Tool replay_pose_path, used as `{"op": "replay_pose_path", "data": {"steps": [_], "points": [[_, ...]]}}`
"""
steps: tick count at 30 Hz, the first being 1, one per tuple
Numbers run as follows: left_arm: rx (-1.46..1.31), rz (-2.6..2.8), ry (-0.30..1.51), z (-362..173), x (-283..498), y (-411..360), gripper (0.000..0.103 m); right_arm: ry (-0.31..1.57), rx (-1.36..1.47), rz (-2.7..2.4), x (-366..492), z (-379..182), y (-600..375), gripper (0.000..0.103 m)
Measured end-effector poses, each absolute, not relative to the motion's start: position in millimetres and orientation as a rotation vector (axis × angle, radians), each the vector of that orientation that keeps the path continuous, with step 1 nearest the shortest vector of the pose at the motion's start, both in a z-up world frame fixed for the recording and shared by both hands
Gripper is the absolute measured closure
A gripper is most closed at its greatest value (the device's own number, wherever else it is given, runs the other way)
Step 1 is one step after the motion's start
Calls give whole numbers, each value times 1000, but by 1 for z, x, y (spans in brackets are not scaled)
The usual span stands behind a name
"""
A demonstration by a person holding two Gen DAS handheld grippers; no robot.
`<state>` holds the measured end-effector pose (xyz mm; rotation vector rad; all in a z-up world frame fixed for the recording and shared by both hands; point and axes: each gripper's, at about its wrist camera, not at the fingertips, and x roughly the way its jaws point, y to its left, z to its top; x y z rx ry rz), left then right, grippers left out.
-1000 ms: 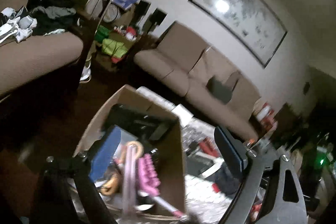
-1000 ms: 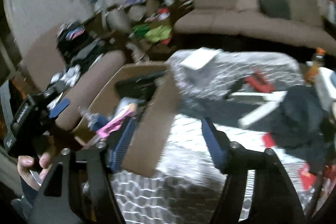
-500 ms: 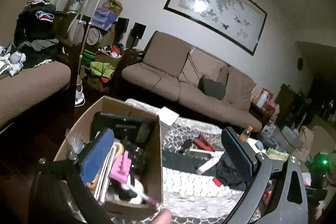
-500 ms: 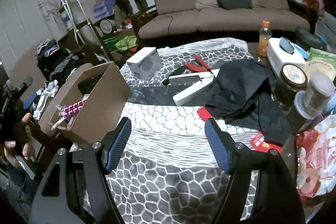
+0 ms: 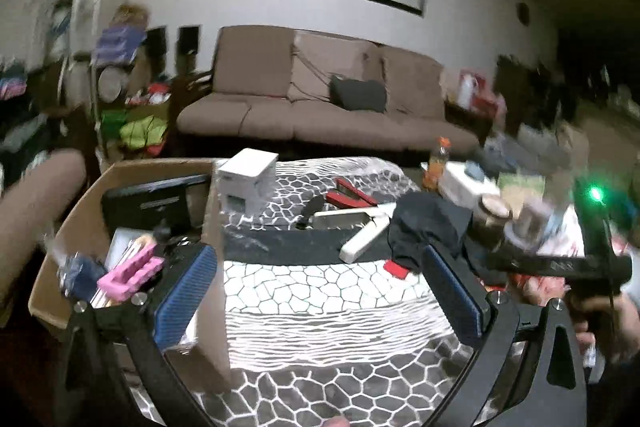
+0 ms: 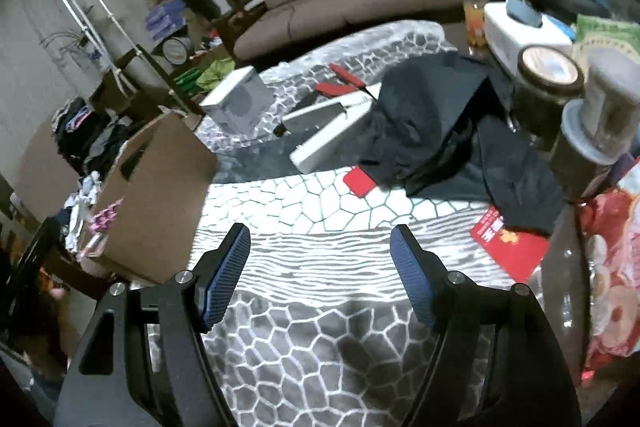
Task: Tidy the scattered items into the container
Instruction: 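Move the right tool back over the table to the white stapler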
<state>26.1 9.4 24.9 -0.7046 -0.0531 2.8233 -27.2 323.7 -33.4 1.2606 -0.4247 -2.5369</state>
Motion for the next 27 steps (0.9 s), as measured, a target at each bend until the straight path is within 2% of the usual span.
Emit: {"op": "replay_pose_path", "data": {"steps": [6, 10, 18, 27], "points": [[-815, 2721, -59, -8, 3, 27, 0, -426, 1361, -2466, -43, -68, 316, 35], [-888, 2689, -102, -27, -15, 29, 0, -384, 1367, -2473, -42, -70, 314, 35], [-944, 2746, 66, -36, -9, 36, 1, -381, 1419, -2513, -55, -83, 316, 35], [-1028, 2772, 73, -39, -14, 25, 1, -541, 1430, -2504, -73, -105, 301, 35]]}}
